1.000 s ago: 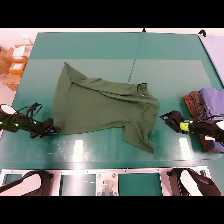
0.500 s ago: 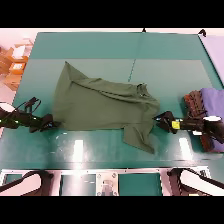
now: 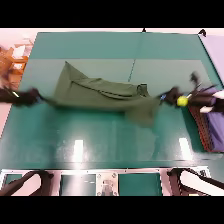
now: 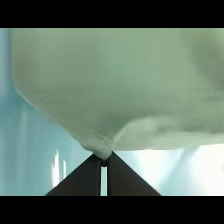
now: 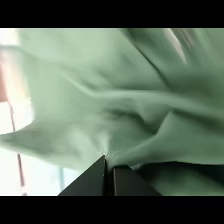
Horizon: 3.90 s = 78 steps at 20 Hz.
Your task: Fold the shirts.
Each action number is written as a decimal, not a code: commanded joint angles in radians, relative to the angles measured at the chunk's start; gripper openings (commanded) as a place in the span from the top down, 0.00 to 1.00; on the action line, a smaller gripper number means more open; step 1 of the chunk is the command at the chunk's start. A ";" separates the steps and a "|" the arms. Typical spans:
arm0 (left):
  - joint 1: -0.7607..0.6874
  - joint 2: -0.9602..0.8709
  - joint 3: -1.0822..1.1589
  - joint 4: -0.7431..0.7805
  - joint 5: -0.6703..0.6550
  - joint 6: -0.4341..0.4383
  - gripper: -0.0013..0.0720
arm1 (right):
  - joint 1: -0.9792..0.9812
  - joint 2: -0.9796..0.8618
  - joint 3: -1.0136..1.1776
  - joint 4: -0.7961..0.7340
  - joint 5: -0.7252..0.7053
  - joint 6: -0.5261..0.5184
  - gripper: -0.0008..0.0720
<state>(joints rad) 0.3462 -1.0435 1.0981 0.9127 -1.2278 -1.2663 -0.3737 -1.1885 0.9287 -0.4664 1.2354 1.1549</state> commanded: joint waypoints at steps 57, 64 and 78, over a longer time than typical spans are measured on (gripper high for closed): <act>-0.041 -0.285 -0.471 -0.083 0.132 0.078 0.42 | -0.396 -0.083 -0.288 -0.502 -0.026 0.143 0.47; -0.106 -0.323 -0.484 -0.171 0.262 0.103 0.83 | -0.290 -0.139 -0.308 -0.378 -0.089 0.089 0.40; -0.106 -0.323 -0.438 -0.149 0.251 0.115 0.95 | -0.272 -0.217 -0.193 -0.372 -0.122 0.041 0.40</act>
<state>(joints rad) 0.2405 -1.3663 0.6548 0.7628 -0.9695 -1.1511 -0.6449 -1.4040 0.7013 -0.8223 1.1030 1.1988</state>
